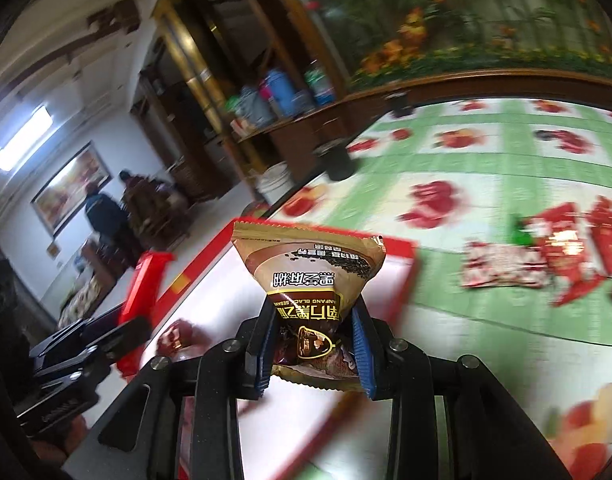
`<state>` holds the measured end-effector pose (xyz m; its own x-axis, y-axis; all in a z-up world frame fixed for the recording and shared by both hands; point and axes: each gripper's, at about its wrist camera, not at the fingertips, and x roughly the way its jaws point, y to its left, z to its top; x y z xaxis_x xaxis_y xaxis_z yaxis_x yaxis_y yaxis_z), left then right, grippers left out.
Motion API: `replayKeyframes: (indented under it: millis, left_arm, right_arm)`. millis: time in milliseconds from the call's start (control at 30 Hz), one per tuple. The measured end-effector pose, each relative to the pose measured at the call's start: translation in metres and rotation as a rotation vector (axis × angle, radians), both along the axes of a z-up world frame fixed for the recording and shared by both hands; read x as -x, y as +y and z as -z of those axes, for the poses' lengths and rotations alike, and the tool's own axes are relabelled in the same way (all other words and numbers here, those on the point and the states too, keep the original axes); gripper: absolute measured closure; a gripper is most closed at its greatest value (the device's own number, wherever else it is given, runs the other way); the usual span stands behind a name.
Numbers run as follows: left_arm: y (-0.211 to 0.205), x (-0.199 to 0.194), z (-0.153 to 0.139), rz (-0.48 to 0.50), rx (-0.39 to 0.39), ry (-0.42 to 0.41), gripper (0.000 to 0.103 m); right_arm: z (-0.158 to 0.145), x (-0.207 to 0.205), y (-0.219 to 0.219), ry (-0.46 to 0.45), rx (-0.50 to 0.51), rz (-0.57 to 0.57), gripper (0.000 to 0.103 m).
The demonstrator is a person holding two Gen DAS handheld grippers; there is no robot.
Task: Organize snacks
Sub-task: 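Carry both packets over the tray and open both grippers, then grasp the red rectangular packet with the right gripper while the left grasps the dark brown packet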
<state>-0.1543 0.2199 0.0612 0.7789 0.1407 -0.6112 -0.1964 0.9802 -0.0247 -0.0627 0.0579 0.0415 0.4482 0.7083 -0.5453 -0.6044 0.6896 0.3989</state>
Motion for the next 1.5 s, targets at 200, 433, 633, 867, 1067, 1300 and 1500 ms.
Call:
replayKeyframes:
  millis: [200,433,633,867,1067,1300,1500]
  left_arm:
    - [0.011,-0.008,0.005,-0.038,-0.027,0.008,0.059]
    - [0.008,-0.015,0.006,-0.047,-0.084,0.004,0.059]
    - [0.004,-0.021,0.007,-0.057,-0.125,0.022,0.059]
    - [0.003,-0.025,0.008,-0.098,-0.158,0.044,0.058]
    - [-0.004,-0.021,0.001,-0.116,-0.212,0.021,0.043]
    - [-0.012,-0.021,-0.003,-0.109,-0.242,0.024,0.040]
    - [-0.024,-0.022,-0.010,-0.092,-0.256,0.018,0.038]
  right_arm:
    - [0.005,0.011,0.037,-0.025,0.040,-0.071,0.069]
    - [0.011,0.013,0.040,-0.026,0.067,-0.081,0.069]
    - [0.013,0.008,0.042,-0.014,0.081,-0.079,0.069]
    - [0.010,0.008,0.038,-0.001,0.086,-0.065,0.066]
    - [0.001,0.006,0.026,-0.019,0.041,-0.042,0.062]
    - [-0.007,0.001,0.010,-0.019,-0.002,0.000,0.058]
    - [-0.014,-0.009,-0.015,-0.015,-0.040,0.066,0.058]
